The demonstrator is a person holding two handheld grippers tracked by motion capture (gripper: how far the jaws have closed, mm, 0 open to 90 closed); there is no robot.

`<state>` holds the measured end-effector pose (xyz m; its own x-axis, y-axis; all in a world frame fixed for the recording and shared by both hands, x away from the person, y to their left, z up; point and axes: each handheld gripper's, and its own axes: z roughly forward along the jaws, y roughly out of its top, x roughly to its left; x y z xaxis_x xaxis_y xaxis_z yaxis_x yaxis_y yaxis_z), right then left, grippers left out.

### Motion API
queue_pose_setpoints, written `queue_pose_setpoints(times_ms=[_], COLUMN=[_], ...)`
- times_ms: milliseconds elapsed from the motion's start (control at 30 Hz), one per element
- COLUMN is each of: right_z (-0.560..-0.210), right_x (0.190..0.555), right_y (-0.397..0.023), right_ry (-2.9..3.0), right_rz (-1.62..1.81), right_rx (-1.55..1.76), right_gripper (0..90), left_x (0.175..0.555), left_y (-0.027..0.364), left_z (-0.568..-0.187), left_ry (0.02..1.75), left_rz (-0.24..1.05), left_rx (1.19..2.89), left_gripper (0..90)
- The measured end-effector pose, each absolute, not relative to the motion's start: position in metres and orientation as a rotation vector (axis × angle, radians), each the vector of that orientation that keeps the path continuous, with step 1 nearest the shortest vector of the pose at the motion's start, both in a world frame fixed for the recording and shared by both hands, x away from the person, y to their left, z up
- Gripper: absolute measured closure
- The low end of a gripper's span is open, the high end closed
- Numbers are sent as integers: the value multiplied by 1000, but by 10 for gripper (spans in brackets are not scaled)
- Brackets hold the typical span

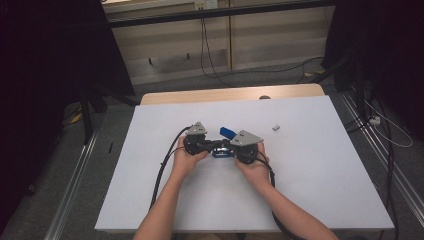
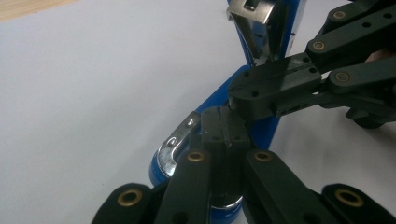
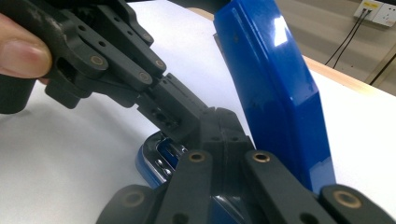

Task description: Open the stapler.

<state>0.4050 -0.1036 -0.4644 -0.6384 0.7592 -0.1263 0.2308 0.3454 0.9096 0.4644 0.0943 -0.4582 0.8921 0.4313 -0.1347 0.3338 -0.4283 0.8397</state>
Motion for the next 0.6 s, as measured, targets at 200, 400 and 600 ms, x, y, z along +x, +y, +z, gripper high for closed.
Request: queue_pose_setpoints(times_ms=[200,400,600], right_z=[-464,-462,-459], right_x=[404,401,399], right_y=[-103,-104,-109], right_ry=[2061,2040,1996], right_rz=[1268,1240,1230], right_rx=[869,868,883], right_gripper=[900,900,900], left_x=[461,460,460], left_y=[92,91,91], left_z=[-457,-457,-455], left_ry=[537,543,538], left_rz=[153,155,161], left_rx=[2068,2074,2087], left_gripper=[900,900,900])
